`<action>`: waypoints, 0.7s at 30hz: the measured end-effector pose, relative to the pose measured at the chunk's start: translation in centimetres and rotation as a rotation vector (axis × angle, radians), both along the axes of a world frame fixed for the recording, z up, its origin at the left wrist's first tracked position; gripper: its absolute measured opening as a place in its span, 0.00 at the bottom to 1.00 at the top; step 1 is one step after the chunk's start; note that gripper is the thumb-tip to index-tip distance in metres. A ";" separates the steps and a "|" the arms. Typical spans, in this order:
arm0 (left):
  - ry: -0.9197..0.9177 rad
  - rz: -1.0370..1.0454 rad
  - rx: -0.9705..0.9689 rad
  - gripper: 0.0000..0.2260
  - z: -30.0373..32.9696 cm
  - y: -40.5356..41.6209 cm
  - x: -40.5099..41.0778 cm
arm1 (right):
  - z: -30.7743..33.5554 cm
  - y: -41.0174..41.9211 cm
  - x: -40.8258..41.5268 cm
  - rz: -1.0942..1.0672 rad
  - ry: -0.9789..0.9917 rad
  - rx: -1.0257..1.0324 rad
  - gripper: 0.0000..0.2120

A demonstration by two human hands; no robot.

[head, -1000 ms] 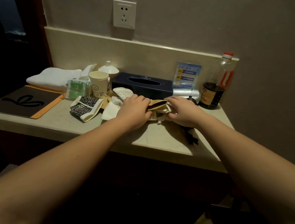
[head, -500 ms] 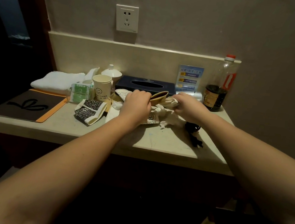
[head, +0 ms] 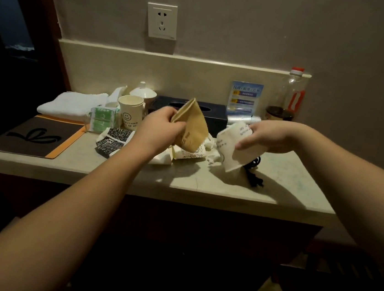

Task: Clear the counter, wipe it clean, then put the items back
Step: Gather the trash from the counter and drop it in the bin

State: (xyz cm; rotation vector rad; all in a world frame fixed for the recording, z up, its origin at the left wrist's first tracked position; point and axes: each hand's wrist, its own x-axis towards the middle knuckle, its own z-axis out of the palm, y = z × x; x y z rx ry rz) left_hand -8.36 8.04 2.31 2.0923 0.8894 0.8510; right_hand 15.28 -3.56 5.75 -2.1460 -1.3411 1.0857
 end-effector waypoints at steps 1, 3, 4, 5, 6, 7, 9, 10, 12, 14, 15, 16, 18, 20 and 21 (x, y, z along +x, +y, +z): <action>0.041 -0.021 -0.083 0.06 -0.2 -0.1 0.0 | -0.3 0.3 0.0 0.018 -0.004 -0.055 0.21; 0.118 -0.029 -0.198 0.07 -0.7 -0.2 0.2 | -0.9 1.1 -0.1 0.026 -0.007 -0.123 0.23; 0.140 -0.026 -0.241 0.07 -0.9 -0.3 0.3 | -1.2 1.5 -0.2 0.018 -0.013 -0.142 0.24; 0.153 -0.021 -0.279 0.08 -1.0 -0.3 0.5 | -1.5 1.9 -0.2 -0.001 -0.024 -0.158 0.26; 0.164 -0.017 -0.307 0.09 -1.1 -0.4 0.6 | -1.7 2.2 -0.4 -0.023 -0.042 -0.174 0.29; 0.179 -0.009 -0.322 0.10 -1.2 -0.4 0.8 | -1.9 2.5 -0.6 -0.046 -0.066 -0.188 0.30; 0.220 0.012 -0.311 0.11 -1.5 -0.3 1.2 | -2.0 3.1 -1.1 -0.090 -0.141 -0.205 0.32; 0.236 0.021 -0.300 0.12 -1.6 -0.3 1.3 | -2.1 3.3 -1.4 -0.117 -0.185 -0.205 0.31; 0.247 0.028 -0.290 0.15 -1.9 -0.3 1.5 | -2.3 3.9 -2.0 -0.160 -0.259 -0.213 0.29; 0.264 0.031 -0.268 0.18 -2.1 -0.3 1.7 | -2.4 4.4 -2.5 -0.191 -0.299 -0.242 0.29; 0.277 0.032 -0.250 0.18 -2.1 -0.3 1.9 | -2.5 4.6 -2.7 -0.207 -0.301 -0.256 0.29; 0.291 0.034 -0.232 0.19 -2.2 -0.2 2.0 | -2.5 4.7 -2.9 -0.223 -0.298 -0.270 0.30; 0.318 0.042 -0.208 0.20 -2.1 0.0 2.3 | -2.6 4.8 -3.2 -0.242 -0.312 -0.299 0.31; 0.356 0.054 -0.199 0.21 -2.0 0.3 2.6 | -2.6 4.8 -3.4 -0.253 -0.335 -0.314 0.29; 0.380 0.057 -0.197 0.21 -2.0 0.4 2.7 | -2.6 4.8 -3.6 -0.257 -0.344 -0.316 0.28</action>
